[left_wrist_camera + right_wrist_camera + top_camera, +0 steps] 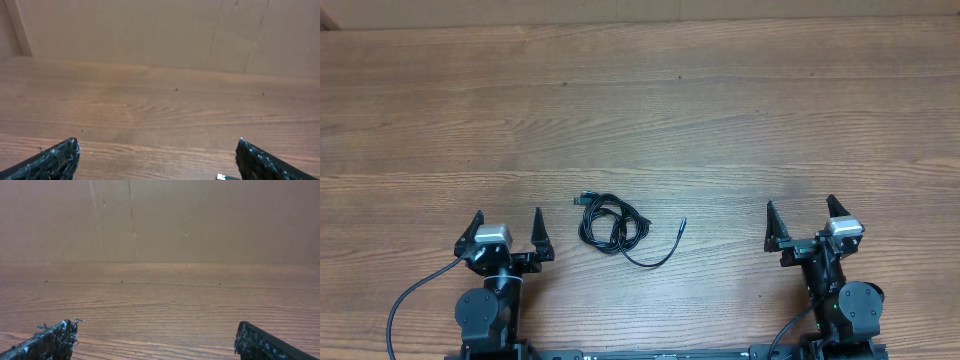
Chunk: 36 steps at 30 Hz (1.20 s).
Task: Untangle cables
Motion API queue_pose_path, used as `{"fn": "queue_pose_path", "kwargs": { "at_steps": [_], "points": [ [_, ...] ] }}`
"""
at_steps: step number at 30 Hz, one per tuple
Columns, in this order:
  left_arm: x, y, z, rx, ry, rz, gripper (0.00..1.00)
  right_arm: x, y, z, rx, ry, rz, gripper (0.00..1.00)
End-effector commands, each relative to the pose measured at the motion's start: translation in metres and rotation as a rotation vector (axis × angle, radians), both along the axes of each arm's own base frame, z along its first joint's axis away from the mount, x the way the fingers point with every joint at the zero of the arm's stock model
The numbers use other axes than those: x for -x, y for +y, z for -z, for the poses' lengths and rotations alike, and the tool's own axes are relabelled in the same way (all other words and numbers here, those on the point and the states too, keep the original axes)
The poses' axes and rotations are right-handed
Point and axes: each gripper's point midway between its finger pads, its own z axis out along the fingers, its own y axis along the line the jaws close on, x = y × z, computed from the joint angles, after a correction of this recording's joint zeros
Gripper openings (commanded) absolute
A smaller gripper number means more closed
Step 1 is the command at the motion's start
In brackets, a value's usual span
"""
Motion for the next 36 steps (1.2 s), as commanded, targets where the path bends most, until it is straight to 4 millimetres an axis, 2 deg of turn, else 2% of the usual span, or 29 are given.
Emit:
{"fn": "queue_pose_path", "kwargs": {
  "at_steps": [1,6,9,18,25,36],
  "points": [
    [-0.001,-0.003,0.012,0.022,0.052,0.019,1.00,0.000,0.000,0.001,0.004,-0.006,0.004,1.00],
    [-0.003,-0.005,0.027,0.029,0.122,0.030,0.99,0.000,0.000,0.001,0.004,-0.005,0.004,1.00],
    [-0.002,-0.010,0.028,0.030,0.153,0.058,1.00,0.000,0.000,0.001,0.004,-0.005,0.004,1.00],
    [0.009,-0.014,-0.009,0.041,0.212,0.077,1.00,0.000,0.000,0.002,0.004,-0.005,0.004,1.00],
    [0.029,-0.016,-0.014,0.055,0.319,0.079,0.99,0.000,0.000,0.001,0.004,-0.006,0.004,1.00],
    [0.046,-0.043,-0.031,0.122,0.451,0.219,1.00,0.000,0.000,0.001,0.004,-0.006,0.004,1.00]
  ]
}}
